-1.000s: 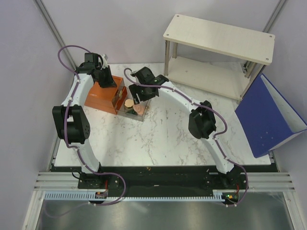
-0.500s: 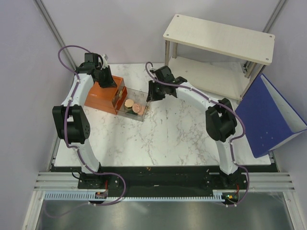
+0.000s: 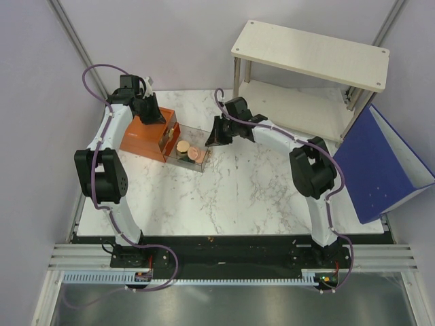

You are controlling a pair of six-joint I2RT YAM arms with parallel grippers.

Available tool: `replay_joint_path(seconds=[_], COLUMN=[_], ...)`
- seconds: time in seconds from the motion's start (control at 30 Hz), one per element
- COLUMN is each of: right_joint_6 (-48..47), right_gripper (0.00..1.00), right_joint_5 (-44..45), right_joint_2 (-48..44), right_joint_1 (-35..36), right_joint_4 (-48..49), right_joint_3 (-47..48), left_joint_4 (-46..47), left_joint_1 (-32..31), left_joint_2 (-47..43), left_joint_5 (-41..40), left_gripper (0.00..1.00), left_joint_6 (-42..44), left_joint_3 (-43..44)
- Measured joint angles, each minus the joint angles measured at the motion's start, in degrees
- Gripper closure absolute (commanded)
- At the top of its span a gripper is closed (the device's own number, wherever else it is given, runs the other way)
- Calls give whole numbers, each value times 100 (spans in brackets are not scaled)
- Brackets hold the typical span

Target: Organize the makeup

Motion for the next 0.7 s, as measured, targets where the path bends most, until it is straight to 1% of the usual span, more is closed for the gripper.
replay_joint_path(seconds=[0.27,0.7], right_joint_6=[98,98], right_gripper=[100,100], right_joint_5=[31,461], right_joint_2=[127,127], right_joint_1=[-37,-120], right_joint_4=[61,-52], right_joint_3=[0,-184], left_joint_4=[-17,-17], left_joint_1=[0,0], left_joint_2=[4,22], left_joint_5=[0,0], left_gripper=[97,97], left_joint_6=[0,0], left_joint_3=[15,28])
